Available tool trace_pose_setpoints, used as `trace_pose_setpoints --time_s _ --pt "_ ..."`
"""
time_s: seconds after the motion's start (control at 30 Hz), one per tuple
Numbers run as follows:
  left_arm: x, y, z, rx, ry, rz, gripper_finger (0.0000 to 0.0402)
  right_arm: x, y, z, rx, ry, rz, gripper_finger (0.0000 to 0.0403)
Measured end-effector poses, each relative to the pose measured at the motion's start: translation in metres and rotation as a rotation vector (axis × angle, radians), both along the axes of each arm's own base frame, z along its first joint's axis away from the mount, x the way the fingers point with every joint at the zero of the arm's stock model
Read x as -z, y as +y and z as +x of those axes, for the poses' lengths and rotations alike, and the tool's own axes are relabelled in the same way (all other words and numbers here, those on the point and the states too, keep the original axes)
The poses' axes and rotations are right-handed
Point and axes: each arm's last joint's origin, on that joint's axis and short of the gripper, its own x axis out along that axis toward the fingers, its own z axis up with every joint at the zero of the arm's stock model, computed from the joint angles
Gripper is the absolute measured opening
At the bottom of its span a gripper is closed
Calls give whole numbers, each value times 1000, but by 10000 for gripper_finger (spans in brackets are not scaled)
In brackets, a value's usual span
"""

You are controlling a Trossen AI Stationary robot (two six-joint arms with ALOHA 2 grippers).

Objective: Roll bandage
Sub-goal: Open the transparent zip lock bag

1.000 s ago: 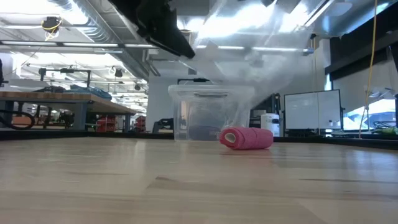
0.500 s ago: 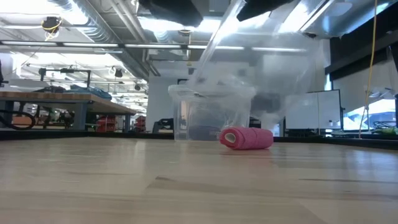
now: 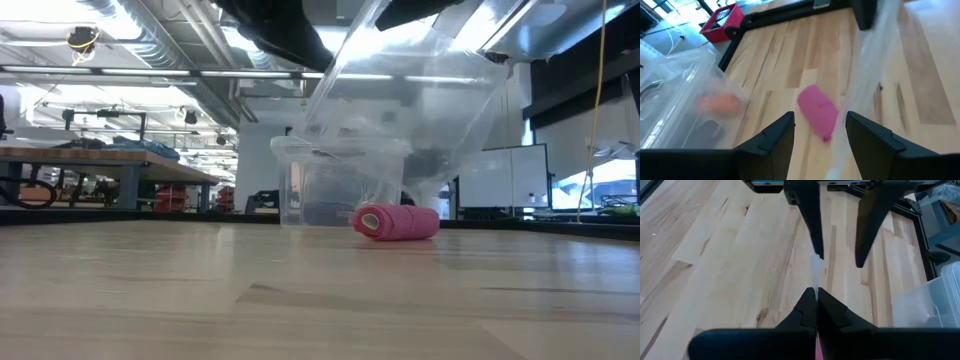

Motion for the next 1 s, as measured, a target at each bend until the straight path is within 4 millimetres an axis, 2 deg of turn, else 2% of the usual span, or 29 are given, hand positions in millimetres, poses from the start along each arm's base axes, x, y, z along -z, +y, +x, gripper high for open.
trace_pose_setpoints --time_s 0.23,0.47,0.57,0.67,0.73,0.83,1.0 --pt "-1 0 2 27 -14 -22 159 -1 0 1 0 -22 7 1" --pt "19 -1 13 77 58 23 133 -6 3 5 -37 -78 51 1" --pt "18 -1 15 86 43 39 95 -6 3 5 -41 -75 54 1" --pt "14 -1 13 86 34 39 31 -6 3 5 -39 -77 55 5" --pt "11 0 10 82 34 30 10 -6 3 5 -25 -77 71 15" --pt "0 1 0 49 49 -18 9 -8 2 4 -14 -57 55 41" --pt "-19 6 -17 -54 55 -146 4 -37 2 -6 57 8 -97 110"
